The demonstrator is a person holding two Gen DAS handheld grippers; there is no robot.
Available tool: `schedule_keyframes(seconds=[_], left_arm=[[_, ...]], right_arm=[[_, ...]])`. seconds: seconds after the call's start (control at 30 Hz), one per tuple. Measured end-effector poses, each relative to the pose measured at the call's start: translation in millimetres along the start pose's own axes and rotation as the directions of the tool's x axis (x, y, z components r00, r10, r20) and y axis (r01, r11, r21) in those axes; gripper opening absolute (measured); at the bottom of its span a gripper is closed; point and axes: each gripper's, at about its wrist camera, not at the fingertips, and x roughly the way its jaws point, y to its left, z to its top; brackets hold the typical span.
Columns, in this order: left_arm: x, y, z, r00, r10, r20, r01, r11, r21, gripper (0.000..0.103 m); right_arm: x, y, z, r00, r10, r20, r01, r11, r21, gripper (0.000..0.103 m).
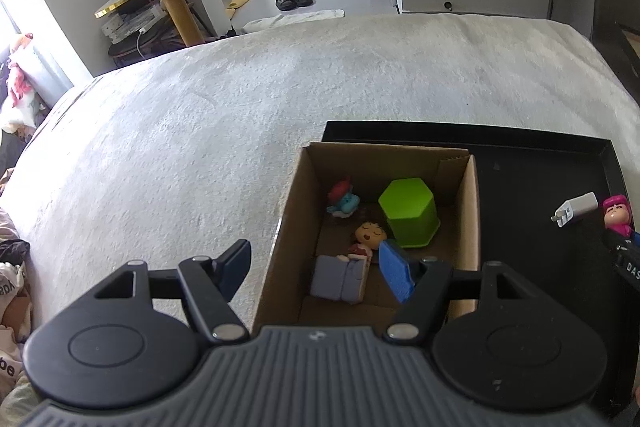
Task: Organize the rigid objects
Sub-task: 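Lift the pink figure with the right tool toward the box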
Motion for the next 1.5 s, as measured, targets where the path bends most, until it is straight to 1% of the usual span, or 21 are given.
schedule_keyframes(seconds=[0.1, 0.2, 0.3, 0.5, 0.6, 0.73, 1.17, 1.27, 1.5], left_arm=[[-1.9, 9.8, 0.1, 1.000, 0.002, 0.014, -0.002, 1.000, -0.020, 0.069], [-2.8, 19.6, -0.3, 1.000, 0.001, 0.020, 0.000, 0.999, -0.047, 0.069], [-3.3, 29.4, -1.5, 1.000, 0.002, 0.024, -0.001, 0.998, -0.069, 0.069], [-3.7, 43.1, -3.6, 0.999, 0.010, 0.049, -0.006, 0.997, -0.074, 0.069], [-0.1, 50.7, -5.5, 0.999, -0.012, 0.047, 0.017, 0.995, -0.101, 0.069], [6.2, 56.7, -7.5, 1.000, -0.009, 0.026, 0.012, 0.992, -0.124, 0.069], [22.0, 72.0, -15.2, 0.996, -0.079, 0.029, 0.082, 0.984, -0.157, 0.069], [24.4, 73.3, -16.6, 0.995, -0.101, 0.027, 0.104, 0.983, -0.153, 0.069], [35.5, 79.5, -17.4, 0.990, -0.142, 0.001, 0.140, 0.975, -0.173, 0.069]], right_arm=[[-9.5, 2.3, 2.0, 1.000, 0.030, -0.002, -0.030, 0.999, 0.025, 0.030], [-16.8, 9.1, 3.6, 1.000, 0.027, 0.006, -0.027, 1.000, 0.006, 0.030], [-24.1, 12.2, 6.3, 0.999, 0.035, 0.009, -0.035, 0.999, 0.019, 0.030], [-43.2, 28.9, 15.6, 0.998, 0.044, 0.037, -0.043, 0.999, -0.009, 0.030], [-50.4, 38.4, 20.1, 0.998, 0.049, 0.047, -0.048, 0.999, -0.023, 0.030], [-57.6, 52.1, 26.1, 0.997, 0.054, 0.055, -0.051, 0.998, -0.046, 0.030], [-68.5, 105.7, 35.5, 0.997, 0.057, 0.059, -0.049, 0.990, -0.132, 0.030], [-70.3, 117.4, 35.9, 0.997, 0.060, 0.056, -0.051, 0.988, -0.148, 0.030], [-74.9, 143.8, 35.1, 0.996, 0.071, 0.047, -0.061, 0.980, -0.190, 0.030]])
